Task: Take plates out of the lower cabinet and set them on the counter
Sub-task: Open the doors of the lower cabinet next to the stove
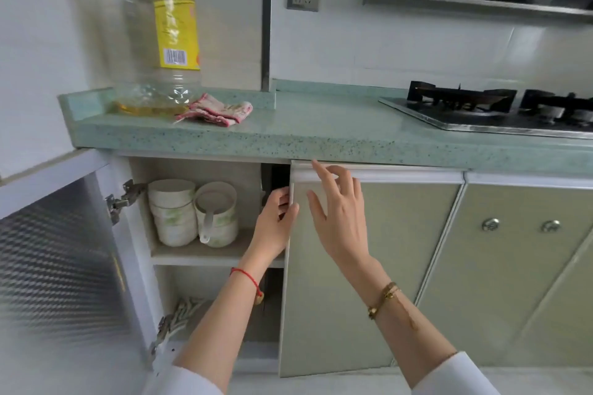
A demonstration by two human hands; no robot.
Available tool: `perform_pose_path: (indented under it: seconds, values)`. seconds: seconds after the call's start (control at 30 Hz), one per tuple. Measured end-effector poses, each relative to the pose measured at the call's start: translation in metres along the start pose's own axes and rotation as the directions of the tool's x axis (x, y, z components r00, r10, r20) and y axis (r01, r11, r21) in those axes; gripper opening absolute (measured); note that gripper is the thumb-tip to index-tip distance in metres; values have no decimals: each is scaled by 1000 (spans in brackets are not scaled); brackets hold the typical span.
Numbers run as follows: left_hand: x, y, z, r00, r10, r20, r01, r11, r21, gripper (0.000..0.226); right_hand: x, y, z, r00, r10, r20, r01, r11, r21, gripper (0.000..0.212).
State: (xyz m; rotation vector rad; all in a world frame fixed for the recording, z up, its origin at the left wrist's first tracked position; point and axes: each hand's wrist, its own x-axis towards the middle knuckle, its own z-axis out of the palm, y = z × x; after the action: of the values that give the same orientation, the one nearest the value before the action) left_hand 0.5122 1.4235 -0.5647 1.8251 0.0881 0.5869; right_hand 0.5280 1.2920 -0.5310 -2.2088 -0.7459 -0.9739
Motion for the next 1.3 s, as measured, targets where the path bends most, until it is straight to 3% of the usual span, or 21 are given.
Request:
perform_pose_path:
  seconds: [0.43, 0.63, 0.8, 1.03, 1.3]
  values:
    - [-122, 41, 6, 959, 206, 195, -179, 972, -150, 15, -59, -10, -81, 986, -22, -164, 47, 988, 146, 38]
    - [-159, 64, 39, 932, 224, 285, -138, 946, -293, 20, -91, 4, -137, 984, 16, -179, 23, 977, 211, 32]
    - [-176, 84, 83, 900, 244, 362, -101, 923, -371, 38, -115, 28, -186, 976, 27, -215, 17, 979, 202, 25]
    - [-214, 107, 179, 896, 318, 310, -163, 885, -435, 33, -156, 76, -254, 923, 141, -358, -97, 985, 140, 27]
    - [-240, 136, 276, 939, 270, 211, -156, 885, -439, 26, -174, 130, -309, 870, 257, -421, -242, 966, 90, 21]
